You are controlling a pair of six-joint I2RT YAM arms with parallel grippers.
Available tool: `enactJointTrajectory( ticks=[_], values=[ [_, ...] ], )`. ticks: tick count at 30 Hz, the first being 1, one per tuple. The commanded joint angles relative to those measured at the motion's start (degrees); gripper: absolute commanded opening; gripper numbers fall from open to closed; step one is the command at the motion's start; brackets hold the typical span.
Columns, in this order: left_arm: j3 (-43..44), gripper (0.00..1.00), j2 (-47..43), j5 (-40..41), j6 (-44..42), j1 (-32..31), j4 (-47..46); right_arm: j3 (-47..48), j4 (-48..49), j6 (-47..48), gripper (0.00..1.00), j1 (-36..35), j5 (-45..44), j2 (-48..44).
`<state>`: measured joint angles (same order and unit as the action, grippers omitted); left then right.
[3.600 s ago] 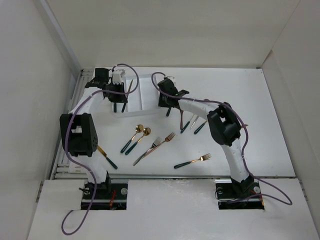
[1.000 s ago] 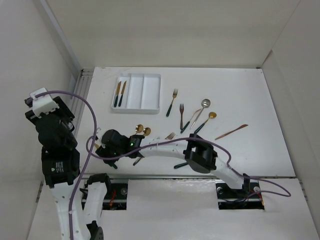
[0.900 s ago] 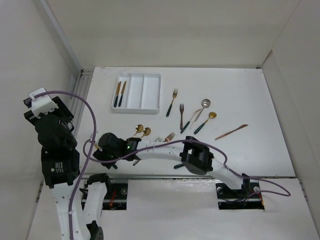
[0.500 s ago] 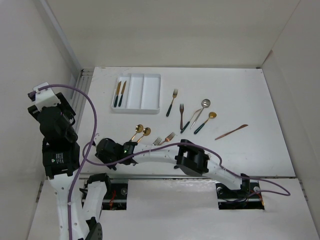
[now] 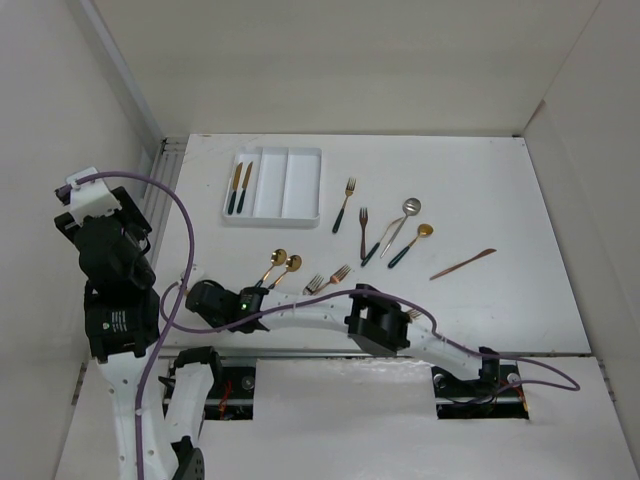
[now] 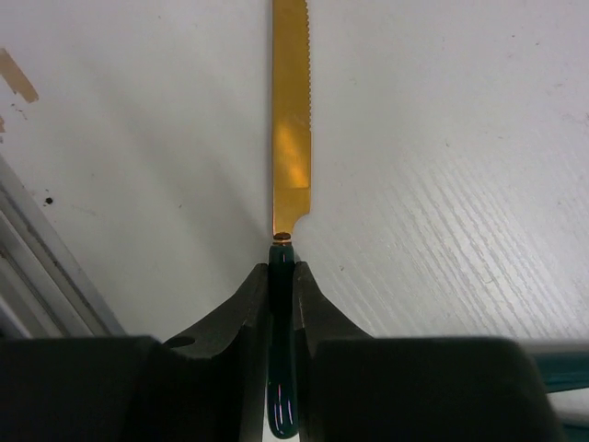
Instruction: Sort the eating utensils into containers
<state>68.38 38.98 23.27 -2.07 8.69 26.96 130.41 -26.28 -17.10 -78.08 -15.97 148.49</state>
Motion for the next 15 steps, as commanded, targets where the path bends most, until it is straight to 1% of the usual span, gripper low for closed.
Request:
enactJointTrajectory(
  ticks=[1,2,3,4,5,6,10,12,15],
  values=[
    [-0.09,0.53,-0.66,0.38,-0.22,-0.34,-1.3,-1.37,-1.77,-0.21,0.0,-0.4,4.7,2.17],
    [-0.09,0.53,-0.66,0.38,-0.22,-0.34,-1.3,-2.87,2.51,-1.43,0.0,-0.4,6.11,-0.02],
    [0.43,0.53,-0.66,-0.32,-0.22,-0.34,-1.3,-4.71,5.25,-2.31,0.0,0.73,9.95,-1.52],
    [0.44,0.53,-0.66,-1.28,-0.22,-0.34,-1.3,-8.64,8.06,-3.28,0.0,1.35,12.08,-3.19],
    [0.44,0.55,-1.18,-1.82,-0.22,-0.34,-0.77,-10.25,12.53,-5.98,0.0,2.23,14.01,-6.25],
    [0.96,0.57,-1.19,-3.56,-0.22,-0.34,-0.77,-11.39,14.05,-7.4,0.0,3.1,16.73,-7.5],
    [0.97,0.57,-2.77,-8.49,-1.27,-0.34,-0.24,-11.24,16.17,-11.11,0.0,9.25,22.54,-10.93],
    [0.97,0.57,-3.29,-9.12,-1.27,-0.86,0.29,-10.18,16.96,-13.47,0.0,10.93,23.87,-12.77],
    [-0.26,0.57,-3.3,-12.53,-1.8,-0.87,1.42,-8.07,18.19,-16.55,0.0,14.35,25.8,-14.45]
  ],
)
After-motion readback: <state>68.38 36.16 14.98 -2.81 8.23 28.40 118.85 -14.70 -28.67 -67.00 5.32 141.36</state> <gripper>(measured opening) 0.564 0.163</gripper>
